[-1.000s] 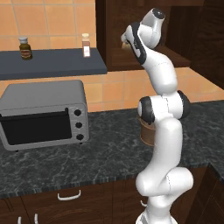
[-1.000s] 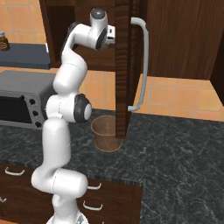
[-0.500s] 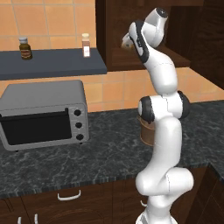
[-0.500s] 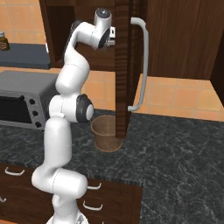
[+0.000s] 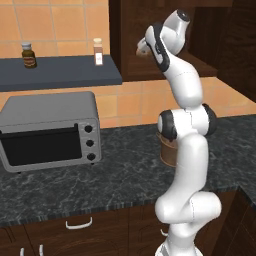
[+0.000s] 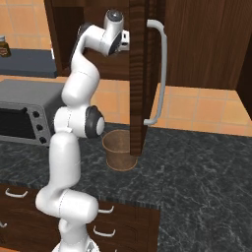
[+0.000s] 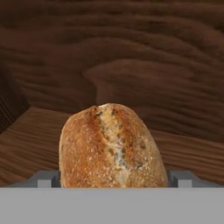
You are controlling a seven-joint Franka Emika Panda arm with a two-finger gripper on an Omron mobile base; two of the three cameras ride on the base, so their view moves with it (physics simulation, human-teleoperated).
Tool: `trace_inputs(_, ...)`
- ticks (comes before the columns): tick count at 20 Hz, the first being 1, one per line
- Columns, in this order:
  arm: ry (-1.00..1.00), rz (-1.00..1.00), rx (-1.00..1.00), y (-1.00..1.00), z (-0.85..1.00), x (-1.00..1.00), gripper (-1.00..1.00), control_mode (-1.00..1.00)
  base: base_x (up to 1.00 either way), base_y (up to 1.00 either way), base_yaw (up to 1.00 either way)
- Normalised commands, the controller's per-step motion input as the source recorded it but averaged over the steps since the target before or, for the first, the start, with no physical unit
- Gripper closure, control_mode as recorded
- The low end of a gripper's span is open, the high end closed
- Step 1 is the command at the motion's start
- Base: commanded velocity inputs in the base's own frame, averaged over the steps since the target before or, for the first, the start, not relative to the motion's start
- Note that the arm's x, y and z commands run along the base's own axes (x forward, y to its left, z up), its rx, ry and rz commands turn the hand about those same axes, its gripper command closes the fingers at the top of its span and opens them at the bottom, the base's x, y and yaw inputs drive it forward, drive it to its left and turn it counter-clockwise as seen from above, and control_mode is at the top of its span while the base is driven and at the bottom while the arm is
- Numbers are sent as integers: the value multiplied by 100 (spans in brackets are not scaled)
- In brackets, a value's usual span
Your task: Open the cabinet, pick up the bread from the cabinet and place it in the basket. Then move the basket to the dining counter.
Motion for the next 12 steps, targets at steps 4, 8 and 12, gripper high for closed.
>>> trace_inputs(4,-8,0,7,19,-40,0,100,-100,0,0,0)
trace_inputs(8,-20,-3,3,8,-28,-28,100,-100,0,0,0)
trace_inputs(12,-34,-16,0,19,-9,-59,100,-100,0,0,0)
